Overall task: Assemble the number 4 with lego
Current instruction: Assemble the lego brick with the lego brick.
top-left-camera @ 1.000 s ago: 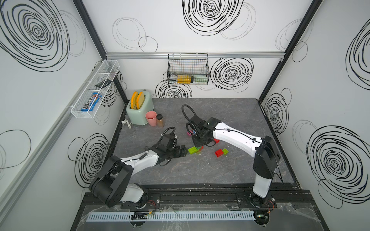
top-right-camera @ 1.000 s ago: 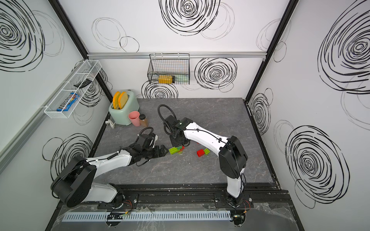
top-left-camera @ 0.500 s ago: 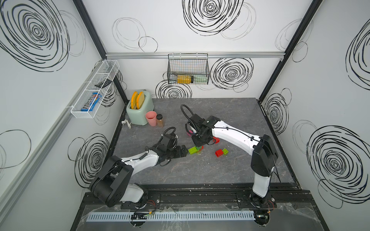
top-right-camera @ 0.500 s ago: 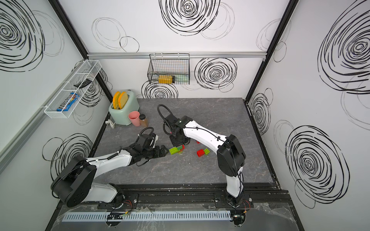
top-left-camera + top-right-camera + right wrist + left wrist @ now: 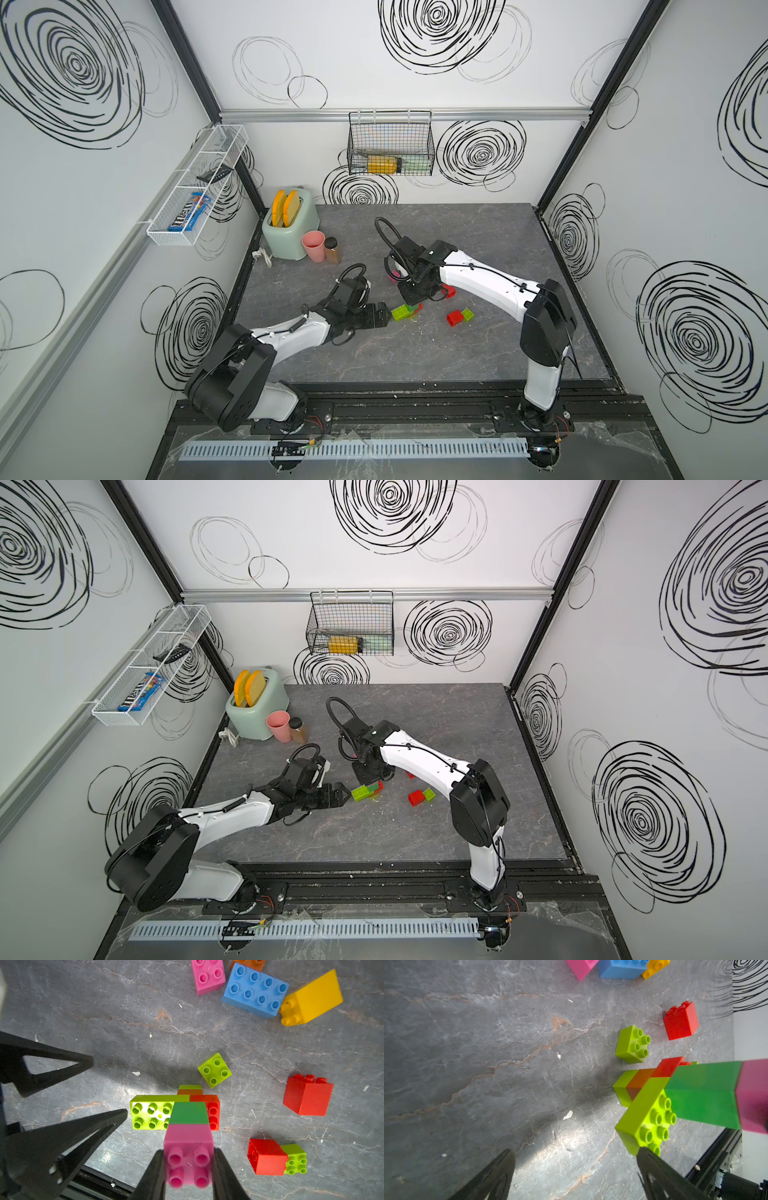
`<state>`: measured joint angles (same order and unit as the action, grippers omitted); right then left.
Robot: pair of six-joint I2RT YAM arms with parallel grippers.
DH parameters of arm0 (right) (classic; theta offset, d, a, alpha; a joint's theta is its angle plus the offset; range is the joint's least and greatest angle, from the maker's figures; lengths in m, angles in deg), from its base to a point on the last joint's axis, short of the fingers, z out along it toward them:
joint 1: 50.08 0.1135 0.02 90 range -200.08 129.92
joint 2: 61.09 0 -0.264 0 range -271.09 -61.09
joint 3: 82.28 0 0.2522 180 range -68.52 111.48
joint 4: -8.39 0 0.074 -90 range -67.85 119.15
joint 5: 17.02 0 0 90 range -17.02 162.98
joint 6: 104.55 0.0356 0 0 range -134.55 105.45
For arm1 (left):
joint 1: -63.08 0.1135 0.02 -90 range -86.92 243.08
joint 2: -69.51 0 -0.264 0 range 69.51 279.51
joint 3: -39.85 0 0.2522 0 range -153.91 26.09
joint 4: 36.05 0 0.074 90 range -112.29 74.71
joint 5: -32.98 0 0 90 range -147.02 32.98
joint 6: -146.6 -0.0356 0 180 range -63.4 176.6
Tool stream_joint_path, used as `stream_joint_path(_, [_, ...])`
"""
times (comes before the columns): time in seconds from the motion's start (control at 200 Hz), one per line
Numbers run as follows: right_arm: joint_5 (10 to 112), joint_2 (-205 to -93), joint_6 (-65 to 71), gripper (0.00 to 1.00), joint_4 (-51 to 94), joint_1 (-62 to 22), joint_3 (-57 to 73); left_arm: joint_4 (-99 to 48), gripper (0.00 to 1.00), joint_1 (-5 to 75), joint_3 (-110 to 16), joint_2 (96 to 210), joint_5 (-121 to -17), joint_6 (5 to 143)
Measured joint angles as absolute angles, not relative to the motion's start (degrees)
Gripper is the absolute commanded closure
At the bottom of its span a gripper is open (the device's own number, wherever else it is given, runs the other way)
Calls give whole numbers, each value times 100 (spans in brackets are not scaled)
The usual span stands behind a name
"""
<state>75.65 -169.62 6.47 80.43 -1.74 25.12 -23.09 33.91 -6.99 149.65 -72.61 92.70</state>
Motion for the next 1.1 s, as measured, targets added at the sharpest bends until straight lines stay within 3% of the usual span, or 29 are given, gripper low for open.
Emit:
stream_joint_path(0.11, [7618,-16964,798,100,8046,-165,2521,-2300,4,3402,-710,14886,-7255,9222])
stream_joint_path(0.595, [7786,-17222,1541,69,8284,-181,2989,-2221,4,3426,-710,14794,-7235,9156])
stream_joint_path(1.101, [7889,-17325,1679,60,8325,-231,3170,-2221,4,3426,-710,14783,-7233,9154])
